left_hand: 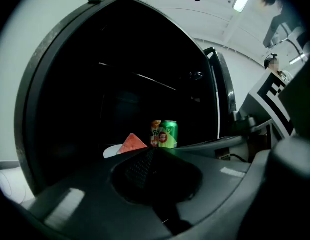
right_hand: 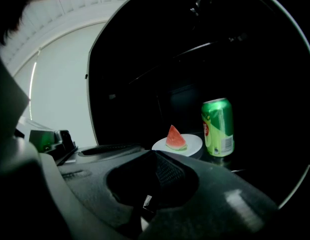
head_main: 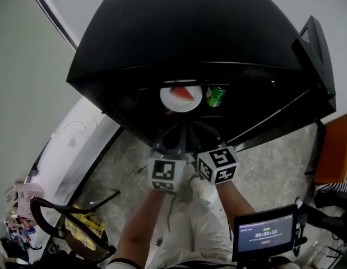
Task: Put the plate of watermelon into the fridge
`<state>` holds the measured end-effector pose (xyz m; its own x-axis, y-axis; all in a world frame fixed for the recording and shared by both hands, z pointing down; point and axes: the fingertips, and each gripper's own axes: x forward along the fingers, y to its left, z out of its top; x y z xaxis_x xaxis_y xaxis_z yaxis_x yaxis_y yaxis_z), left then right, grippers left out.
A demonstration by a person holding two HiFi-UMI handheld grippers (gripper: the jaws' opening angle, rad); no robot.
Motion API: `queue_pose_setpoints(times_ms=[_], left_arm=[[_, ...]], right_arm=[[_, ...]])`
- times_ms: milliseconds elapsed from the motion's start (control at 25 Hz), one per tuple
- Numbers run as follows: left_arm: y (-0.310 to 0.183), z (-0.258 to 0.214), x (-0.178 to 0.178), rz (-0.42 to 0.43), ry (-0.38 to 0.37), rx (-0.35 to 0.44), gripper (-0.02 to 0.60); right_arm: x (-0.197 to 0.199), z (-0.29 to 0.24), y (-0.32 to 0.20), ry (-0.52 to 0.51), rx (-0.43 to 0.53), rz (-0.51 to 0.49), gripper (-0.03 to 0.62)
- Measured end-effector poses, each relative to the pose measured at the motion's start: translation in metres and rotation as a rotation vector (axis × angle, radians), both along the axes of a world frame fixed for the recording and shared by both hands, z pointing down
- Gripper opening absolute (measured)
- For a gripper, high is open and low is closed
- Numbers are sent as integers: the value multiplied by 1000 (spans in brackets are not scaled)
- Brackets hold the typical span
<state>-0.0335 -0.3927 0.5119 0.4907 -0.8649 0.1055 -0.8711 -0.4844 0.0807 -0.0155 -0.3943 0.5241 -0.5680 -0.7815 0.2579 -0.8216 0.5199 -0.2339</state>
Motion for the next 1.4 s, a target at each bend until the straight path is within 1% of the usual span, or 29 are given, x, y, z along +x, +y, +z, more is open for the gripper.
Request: queue_pose_setpoints(times_ms=[240,360,520,600,800,920,1000,1080,1200,1320,1400], left_arm=[[27,-34,5,28,24,-31,2],[41,-57,8,41,34,-27,2],[64,-96,10,78,85,-35,2],[73,-114,11,91,88,-22,2],[92,-158,19,118,71,39,2],[104,-180,21,124,81,47,2],[121,-195,25,140,104,39,2],[139,-206,28,151,107,43,2],[164,-215,36,145,108,50,2],[195,-227,47,139,142,52,2],[216,-234,54,139,149,71,2]], right_arm=[[3,-46,22,22,14,11,-2],[6,-70,32,32,27,16,-2],[8,-107,54,54,66,11,-2],[10,-125,66,59,90,15,-2],[17,-168,90,46,148,33,-2],[26,-191,101,34,172,44,-2],[32,-204,115,22,180,50,-2],[37,-216,132,14,189,47,-2],[46,-226,158,17,199,24,-2],[62,-232,187,13,200,14,-2],[72,-234,207,4,202,12,-2]])
